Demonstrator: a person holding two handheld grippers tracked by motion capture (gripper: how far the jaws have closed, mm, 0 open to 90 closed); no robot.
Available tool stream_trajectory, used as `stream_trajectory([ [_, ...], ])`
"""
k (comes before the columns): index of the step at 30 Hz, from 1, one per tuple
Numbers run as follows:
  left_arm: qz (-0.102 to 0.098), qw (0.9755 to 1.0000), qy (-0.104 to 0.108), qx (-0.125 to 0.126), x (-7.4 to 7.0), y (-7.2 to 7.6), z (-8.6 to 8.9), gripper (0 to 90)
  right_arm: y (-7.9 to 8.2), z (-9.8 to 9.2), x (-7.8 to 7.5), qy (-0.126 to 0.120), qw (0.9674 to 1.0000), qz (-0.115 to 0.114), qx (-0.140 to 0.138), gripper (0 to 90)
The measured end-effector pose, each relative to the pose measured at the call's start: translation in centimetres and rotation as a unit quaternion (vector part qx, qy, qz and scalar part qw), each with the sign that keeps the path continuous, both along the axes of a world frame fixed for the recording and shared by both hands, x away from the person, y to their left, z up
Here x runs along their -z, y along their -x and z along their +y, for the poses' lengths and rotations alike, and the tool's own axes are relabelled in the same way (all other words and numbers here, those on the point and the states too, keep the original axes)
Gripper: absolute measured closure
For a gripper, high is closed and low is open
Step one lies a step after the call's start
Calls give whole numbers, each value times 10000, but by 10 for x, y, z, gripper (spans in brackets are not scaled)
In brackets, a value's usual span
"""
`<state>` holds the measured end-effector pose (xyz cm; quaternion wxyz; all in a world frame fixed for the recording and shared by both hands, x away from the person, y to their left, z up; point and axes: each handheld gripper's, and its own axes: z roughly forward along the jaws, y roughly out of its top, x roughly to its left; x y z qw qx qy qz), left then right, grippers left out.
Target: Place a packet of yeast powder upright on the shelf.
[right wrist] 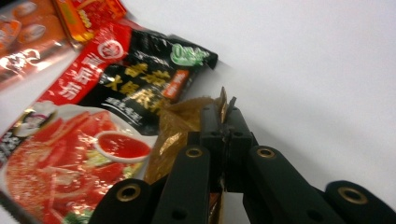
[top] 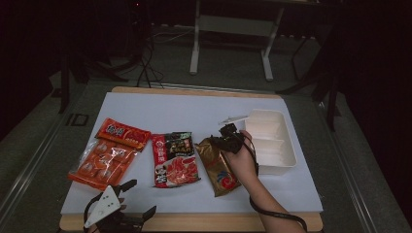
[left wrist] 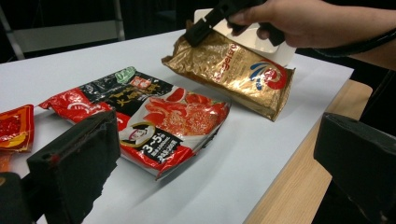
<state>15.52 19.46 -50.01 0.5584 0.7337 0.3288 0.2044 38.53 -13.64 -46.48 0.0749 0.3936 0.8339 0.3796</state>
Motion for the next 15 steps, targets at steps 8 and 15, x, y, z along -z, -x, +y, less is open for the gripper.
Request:
stream_trajectory([
  [8, 3, 10000, 1, 4, 0, 0, 0, 12, 7, -7, -25, -452, 9988, -169, -114, 898],
  [15, 22, 10000, 1, 2, 0, -1, 0, 12, 9, -9, -42, -687, 9969, -351, -164, 898],
])
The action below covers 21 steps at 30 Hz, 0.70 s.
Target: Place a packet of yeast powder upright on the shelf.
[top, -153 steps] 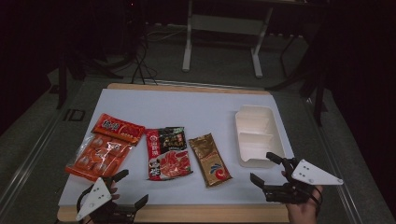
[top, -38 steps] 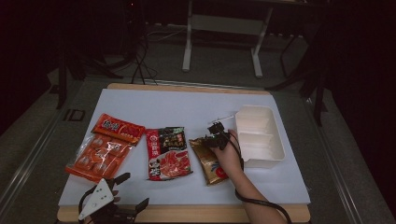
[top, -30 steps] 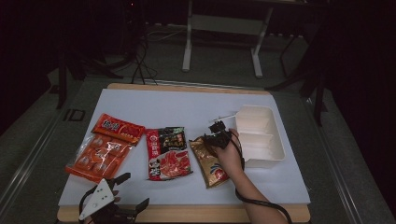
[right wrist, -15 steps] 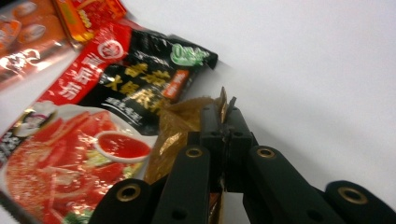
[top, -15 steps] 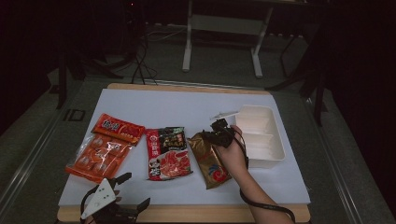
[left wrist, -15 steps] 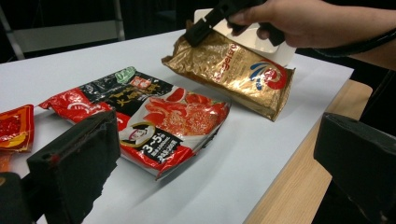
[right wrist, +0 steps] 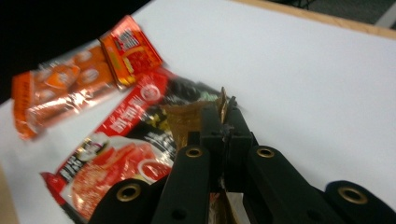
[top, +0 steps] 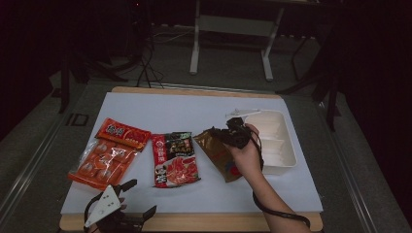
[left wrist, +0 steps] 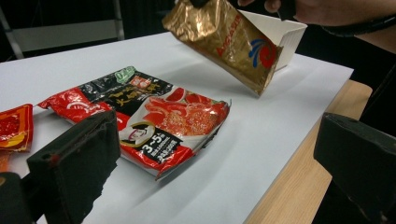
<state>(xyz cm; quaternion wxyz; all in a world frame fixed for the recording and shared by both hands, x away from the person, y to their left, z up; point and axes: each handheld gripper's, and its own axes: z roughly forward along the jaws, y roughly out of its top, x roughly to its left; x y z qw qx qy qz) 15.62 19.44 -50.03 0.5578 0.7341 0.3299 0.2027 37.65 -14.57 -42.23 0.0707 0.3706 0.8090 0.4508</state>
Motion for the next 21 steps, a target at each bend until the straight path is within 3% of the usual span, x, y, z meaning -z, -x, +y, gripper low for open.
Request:
stream_trajectory([
  [9, 26, 10000, 51, -15, -1, -1, -1, 12, -7, -9, -27, -420, 9988, -232, -43, 897],
  [16, 44, 10000, 37, -7, 0, -1, -2, 12, -8, -20, -46, -575, 9940, -927, -88, 894],
  [21, 62, 10000, 53, 4, 0, -1, -1, 12, -15, -35, -55, -784, 9914, -1047, 41, 894],
])
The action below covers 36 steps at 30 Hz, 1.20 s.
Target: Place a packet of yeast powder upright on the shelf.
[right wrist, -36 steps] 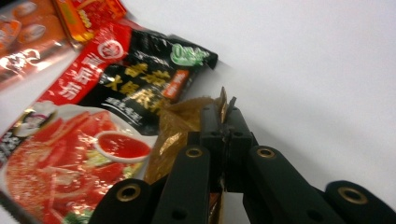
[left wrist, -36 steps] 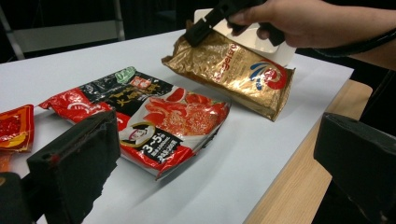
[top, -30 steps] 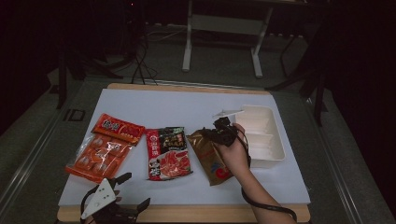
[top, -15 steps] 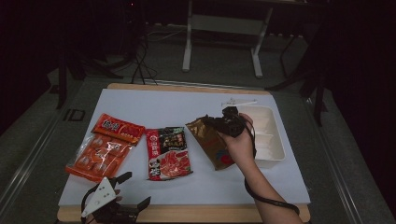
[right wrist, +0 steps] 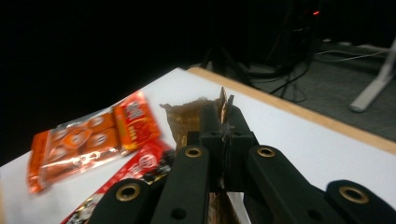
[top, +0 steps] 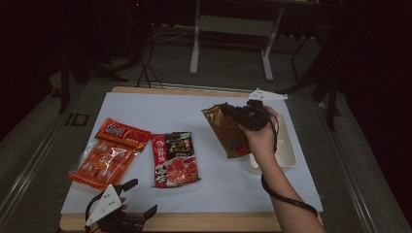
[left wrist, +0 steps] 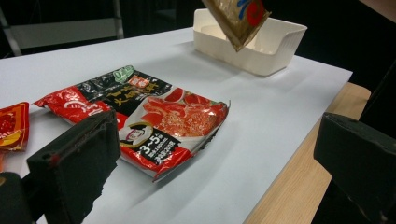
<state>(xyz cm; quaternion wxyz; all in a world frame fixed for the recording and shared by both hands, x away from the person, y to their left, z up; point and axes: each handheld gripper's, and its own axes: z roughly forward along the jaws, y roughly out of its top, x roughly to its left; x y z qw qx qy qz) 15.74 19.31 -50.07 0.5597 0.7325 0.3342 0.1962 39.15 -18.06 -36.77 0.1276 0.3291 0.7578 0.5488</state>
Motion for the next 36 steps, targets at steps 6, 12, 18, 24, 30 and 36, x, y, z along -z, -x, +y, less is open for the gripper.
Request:
stream_trajectory([
  [6, 10, 10000, 22, -2, 1, 2, 2, 12, -9, -21, -12, -188, 9994, -136, 255, 894],
  [12, 26, 9999, 102, -22, 1, 3, 4, 12, -17, -43, -21, -475, 9976, -284, 405, 893],
  [18, 23, 10000, 96, -15, 1, 3, 4, 11, -24, -61, -25, -578, 9961, -335, 569, 892],
  [24, -22, 9999, 101, -10, 1, 5, 4, 12, -32, -81, -27, -577, 9939, -478, 812, 891],
  [30, -49, 9998, 110, -125, 1, 11, 8, 12, -45, -100, -24, -521, 9906, -535, 1144, 891],
  [36, -85, 9997, 117, -204, 0, 17, 10, 12, -57, -111, -19, -588, 9865, -571, 1416, 888],
])
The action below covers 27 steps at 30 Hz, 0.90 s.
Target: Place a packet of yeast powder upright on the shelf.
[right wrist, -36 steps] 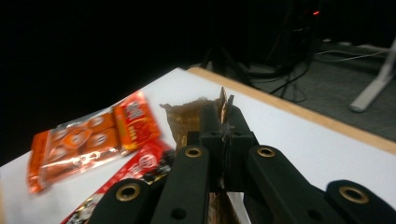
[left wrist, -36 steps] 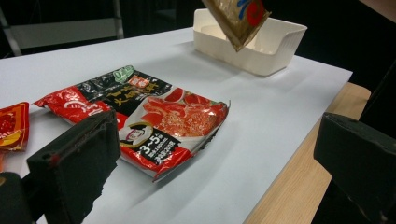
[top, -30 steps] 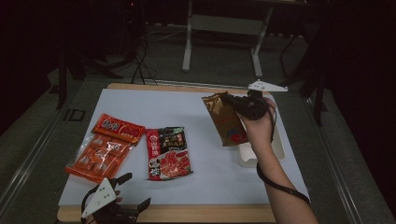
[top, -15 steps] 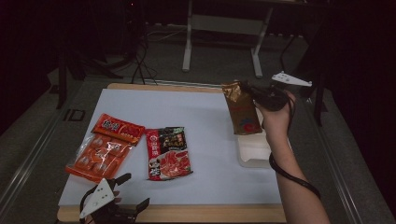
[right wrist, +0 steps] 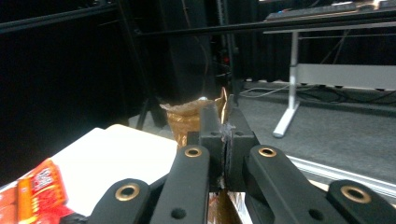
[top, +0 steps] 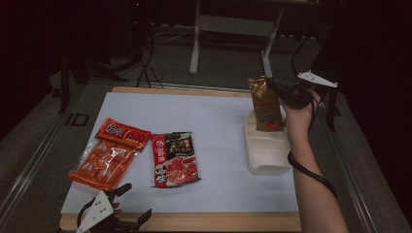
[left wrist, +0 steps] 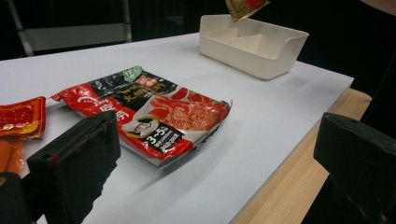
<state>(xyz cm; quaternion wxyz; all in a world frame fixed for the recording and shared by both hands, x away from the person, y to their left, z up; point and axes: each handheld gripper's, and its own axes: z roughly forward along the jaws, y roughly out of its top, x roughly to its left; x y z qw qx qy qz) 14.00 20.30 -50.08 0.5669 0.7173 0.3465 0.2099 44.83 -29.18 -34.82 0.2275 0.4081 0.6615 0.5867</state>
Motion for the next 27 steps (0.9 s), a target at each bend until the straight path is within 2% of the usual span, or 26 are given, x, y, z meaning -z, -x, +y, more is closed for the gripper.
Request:
stream_trajectory([
  [2, 0, 10000, 1, -12, 0, 2, 0, 12, -3, -2, 1, -32, 10000, -32, 72, 889],
  [7, 21, 10000, 2, -27, 0, 4, 0, 12, -13, -3, 4, 158, 9995, -118, 236, 886],
  [10, 32, 10000, -18, -48, 1, 6, 0, 12, -18, -5, 5, 183, 9991, -185, 346, 884],
  [13, 43, 10000, -15, -76, 1, 9, 2, 11, -24, -7, 6, 61, 9990, -212, 401, 884],
  [18, 45, 9999, 9, -130, 1, 13, 4, 11, -34, -6, 10, 43, 9989, -350, 305, 880],
  [21, 56, 9999, 11, -149, 1, 15, 5, 12, -41, -4, 14, 105, 9989, -281, 347, 881],
  [27, 78, 9998, -9, -185, 2, 18, 6, 12, -51, -1, 28, 73, 9993, -213, 298, 879],
])
